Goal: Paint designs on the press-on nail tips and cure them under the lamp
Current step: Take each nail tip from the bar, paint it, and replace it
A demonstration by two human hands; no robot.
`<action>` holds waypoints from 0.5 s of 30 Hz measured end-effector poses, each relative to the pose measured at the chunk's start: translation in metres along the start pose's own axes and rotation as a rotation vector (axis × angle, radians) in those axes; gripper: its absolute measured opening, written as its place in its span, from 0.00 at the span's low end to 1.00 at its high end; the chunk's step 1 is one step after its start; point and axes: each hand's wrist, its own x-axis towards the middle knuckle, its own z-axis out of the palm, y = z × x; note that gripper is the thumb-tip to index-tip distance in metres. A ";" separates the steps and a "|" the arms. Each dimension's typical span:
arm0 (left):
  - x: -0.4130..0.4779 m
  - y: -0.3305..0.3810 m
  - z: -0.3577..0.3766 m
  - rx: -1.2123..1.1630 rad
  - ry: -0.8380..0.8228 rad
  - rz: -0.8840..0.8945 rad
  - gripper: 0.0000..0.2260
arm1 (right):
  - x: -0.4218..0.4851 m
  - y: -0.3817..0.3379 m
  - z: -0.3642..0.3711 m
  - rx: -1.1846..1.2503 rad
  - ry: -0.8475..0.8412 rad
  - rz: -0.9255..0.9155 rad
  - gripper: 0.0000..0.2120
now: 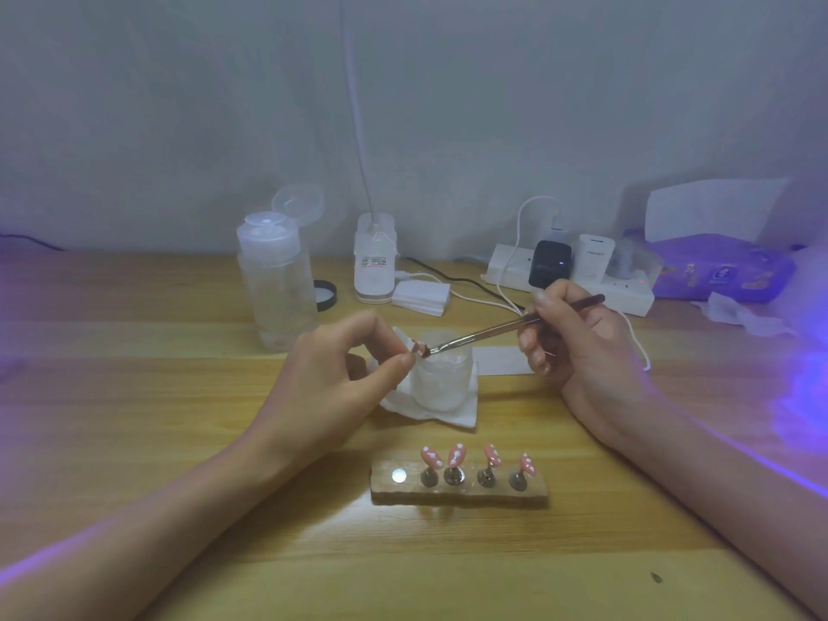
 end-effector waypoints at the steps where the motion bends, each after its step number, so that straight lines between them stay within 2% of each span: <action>1: 0.000 0.000 0.000 0.002 -0.001 0.003 0.11 | 0.000 0.000 -0.001 0.002 0.012 -0.003 0.10; 6: 0.000 0.001 0.000 0.012 -0.004 0.022 0.11 | 0.001 -0.001 0.000 0.032 -0.028 -0.002 0.10; 11: -0.001 -0.001 0.000 0.021 -0.009 0.030 0.10 | 0.001 0.000 -0.002 0.028 0.042 0.017 0.12; 15: -0.001 0.000 0.000 0.049 -0.007 0.057 0.10 | 0.001 -0.001 -0.001 0.031 -0.012 -0.002 0.10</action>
